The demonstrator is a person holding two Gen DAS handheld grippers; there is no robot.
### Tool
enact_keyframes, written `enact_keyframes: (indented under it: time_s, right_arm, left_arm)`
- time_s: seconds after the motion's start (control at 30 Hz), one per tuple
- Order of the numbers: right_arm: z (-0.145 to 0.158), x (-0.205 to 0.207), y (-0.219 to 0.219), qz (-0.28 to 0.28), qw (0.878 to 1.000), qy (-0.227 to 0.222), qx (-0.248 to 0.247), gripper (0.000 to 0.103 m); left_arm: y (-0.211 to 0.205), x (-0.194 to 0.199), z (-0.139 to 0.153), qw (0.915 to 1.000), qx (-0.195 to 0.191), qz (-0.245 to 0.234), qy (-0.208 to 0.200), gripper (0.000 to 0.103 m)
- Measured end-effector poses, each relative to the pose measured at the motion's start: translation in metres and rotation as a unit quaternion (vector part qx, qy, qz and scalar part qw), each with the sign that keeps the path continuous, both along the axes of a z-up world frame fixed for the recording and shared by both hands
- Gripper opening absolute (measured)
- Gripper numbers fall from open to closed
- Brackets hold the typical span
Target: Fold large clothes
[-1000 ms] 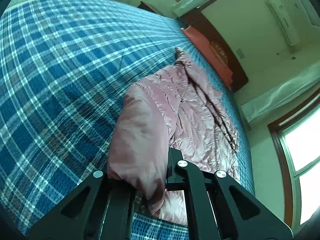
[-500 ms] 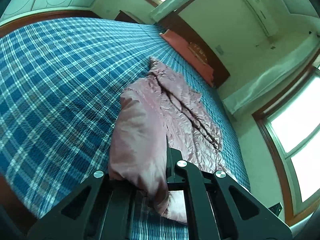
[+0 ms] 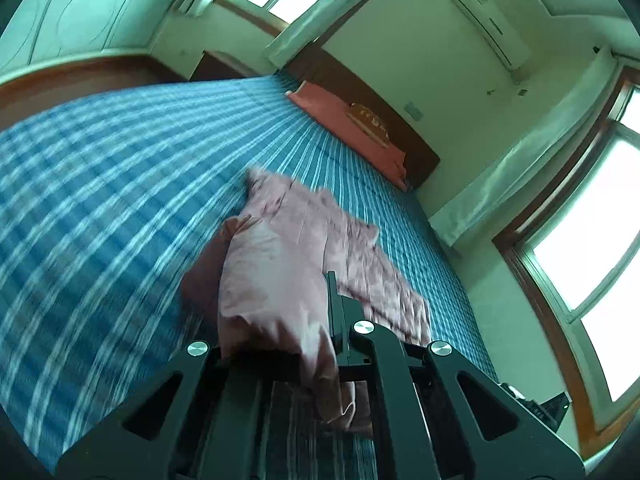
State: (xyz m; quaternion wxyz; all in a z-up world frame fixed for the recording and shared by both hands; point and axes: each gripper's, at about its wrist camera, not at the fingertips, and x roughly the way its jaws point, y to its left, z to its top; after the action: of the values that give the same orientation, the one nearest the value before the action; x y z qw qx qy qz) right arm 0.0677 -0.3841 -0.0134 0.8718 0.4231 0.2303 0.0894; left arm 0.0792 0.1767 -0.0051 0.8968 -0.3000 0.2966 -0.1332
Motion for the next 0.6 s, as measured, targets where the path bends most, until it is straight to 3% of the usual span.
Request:
enact_keyframes:
  time_s: [0.17, 0.3, 0.6]
  right_arm:
    - [0.011, 0.087, -0.012, -0.006, 1.000, 0.004, -0.013, 0.009]
    - [0.006, 0.158, -0.024, -0.018, 0.999, 0.021, -0.022, 0.009]
    - [-0.046, 0.286, -0.047, -0.033, 0.994, 0.092, -0.046, 0.009]
  left_arm:
    - [-0.017, 0.093, 0.009, 0.9993, 0.035, 0.011, 0.001, 0.004]
    - [-0.034, 0.168, -0.001, 0.9977, 0.060, 0.016, 0.027, 0.004]
    - [-0.063, 0.298, -0.049, 0.9874, 0.137, 0.033, 0.072, 0.004]
